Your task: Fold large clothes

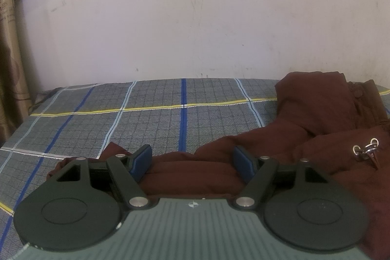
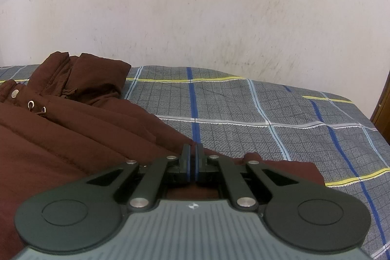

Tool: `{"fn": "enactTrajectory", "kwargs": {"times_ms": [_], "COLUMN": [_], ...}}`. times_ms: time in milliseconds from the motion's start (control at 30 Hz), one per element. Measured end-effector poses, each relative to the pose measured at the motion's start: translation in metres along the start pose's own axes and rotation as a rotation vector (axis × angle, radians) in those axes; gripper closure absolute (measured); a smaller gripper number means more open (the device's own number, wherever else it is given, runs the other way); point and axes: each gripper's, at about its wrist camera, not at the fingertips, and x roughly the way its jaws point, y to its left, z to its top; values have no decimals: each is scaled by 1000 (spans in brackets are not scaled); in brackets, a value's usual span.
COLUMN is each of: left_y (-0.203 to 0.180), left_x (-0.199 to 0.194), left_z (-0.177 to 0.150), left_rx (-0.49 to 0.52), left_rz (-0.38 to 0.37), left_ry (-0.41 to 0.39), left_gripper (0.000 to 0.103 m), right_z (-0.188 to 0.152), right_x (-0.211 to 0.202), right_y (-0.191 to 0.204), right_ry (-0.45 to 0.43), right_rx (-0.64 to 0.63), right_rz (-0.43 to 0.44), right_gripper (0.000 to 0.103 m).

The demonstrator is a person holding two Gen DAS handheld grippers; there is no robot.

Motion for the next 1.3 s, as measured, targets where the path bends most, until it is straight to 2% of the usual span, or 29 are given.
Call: {"fn": "enactTrajectory", "kwargs": {"times_ms": [1300], "left_y": [4], "left_x": [-3], "left_z": [0], "left_rx": [13], "left_rz": [6], "left_ry": [-10], "left_gripper": [27], "right_z": [-1], "right_x": [0], "right_y": [-1], "right_ry": [-2], "right_rx": [3], "right_rz": [-1], "right_gripper": [101]}}
